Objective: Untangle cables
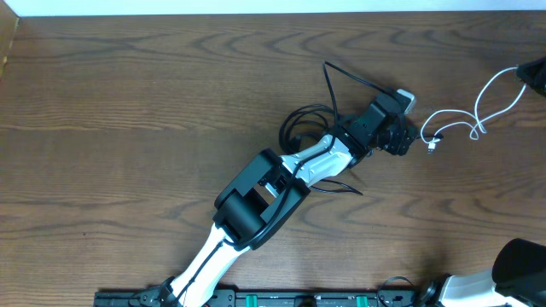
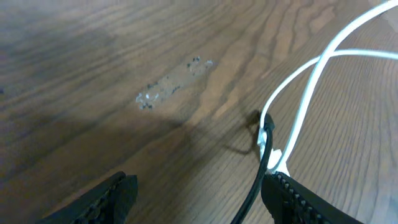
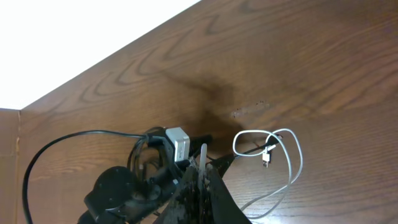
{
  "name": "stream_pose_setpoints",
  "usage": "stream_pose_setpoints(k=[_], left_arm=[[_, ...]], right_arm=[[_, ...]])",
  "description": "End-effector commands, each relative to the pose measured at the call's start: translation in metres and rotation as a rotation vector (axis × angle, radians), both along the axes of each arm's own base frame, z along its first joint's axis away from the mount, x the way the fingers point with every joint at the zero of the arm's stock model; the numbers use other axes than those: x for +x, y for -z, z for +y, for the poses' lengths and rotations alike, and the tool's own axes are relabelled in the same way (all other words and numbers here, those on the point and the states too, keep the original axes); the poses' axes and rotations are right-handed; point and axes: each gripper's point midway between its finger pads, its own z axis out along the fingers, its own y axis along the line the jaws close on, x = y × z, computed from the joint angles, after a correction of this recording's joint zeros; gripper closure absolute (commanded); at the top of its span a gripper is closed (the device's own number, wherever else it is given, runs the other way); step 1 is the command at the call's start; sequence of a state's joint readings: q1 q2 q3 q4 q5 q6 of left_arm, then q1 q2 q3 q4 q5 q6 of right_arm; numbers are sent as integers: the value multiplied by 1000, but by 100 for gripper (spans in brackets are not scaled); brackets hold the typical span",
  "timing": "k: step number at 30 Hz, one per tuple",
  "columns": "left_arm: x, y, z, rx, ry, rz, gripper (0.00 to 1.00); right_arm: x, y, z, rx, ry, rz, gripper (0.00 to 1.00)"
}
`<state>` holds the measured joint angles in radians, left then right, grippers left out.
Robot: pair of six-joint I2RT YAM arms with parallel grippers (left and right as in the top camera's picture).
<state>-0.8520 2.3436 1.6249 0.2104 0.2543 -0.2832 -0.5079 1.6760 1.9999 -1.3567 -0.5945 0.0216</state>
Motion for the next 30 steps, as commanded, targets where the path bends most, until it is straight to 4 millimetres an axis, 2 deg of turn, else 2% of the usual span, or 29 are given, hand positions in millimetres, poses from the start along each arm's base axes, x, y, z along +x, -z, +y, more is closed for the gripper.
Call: stream_pose_setpoints(k=[1, 11, 19, 22, 30], left_arm=[[2, 3, 0, 31, 17, -55, 30], [-18, 6, -8, 110, 240, -205, 35], [-35, 20, -14, 191, 398, -323, 35], [-33, 31, -17, 201, 391, -341, 35], [-25, 32, -18, 208, 353, -376, 37]], right_arm=[[0, -1, 3, -13, -28, -12, 99], [0, -1, 3, -15, -31, -11, 99], [-1, 0, 4, -12, -31, -6, 99], [-1, 0, 4, -13, -33, -5, 99], [-2, 1, 5, -14, -37, -2, 99]])
